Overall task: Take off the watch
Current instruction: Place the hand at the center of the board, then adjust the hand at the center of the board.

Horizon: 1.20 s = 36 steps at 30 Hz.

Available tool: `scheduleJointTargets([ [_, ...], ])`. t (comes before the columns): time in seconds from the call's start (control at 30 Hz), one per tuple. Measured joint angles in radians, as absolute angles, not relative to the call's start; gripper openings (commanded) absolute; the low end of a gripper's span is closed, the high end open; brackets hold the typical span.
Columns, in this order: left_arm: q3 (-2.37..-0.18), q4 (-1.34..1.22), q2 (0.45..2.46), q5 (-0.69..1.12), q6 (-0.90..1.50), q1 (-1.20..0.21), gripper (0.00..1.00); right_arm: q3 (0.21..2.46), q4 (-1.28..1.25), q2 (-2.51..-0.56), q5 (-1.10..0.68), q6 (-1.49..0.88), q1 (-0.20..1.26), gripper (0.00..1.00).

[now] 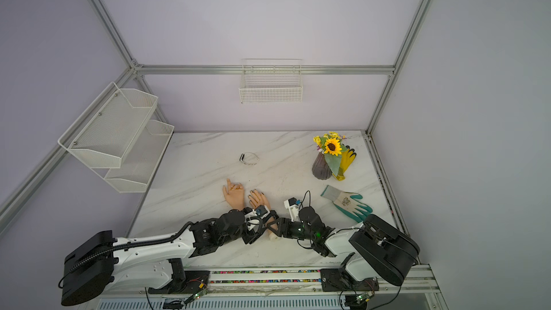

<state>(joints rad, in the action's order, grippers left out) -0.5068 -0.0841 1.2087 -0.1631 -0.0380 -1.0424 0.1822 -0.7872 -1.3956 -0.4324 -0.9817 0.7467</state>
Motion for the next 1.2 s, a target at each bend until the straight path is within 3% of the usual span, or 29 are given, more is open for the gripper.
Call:
scheduleJointTargets([
  [0.37, -0.552, -0.118, 1.301, -0.099, 0.005, -0.963, 0.66, 0.219, -0.574, -1.096, -0.271, -0.961, 0.739, 0.73],
  [0.57, -0.625, -0.118, 1.306, -0.025, 0.045, -0.898, 0.63, 0.266, -0.481, -1.031, -0.165, -0.943, 0.729, 0.88],
  [0.87, -0.764, -0.053, 1.418, 0.053, 0.067, -0.875, 0.57, 0.277, -0.379, -1.029, -0.073, -0.938, 0.717, 0.89],
  [1.2, -1.113, 0.266, 1.664, 0.071, 0.068, -0.875, 0.41, 0.272, -0.316, -0.931, 0.004, -0.981, 0.651, 0.88],
])
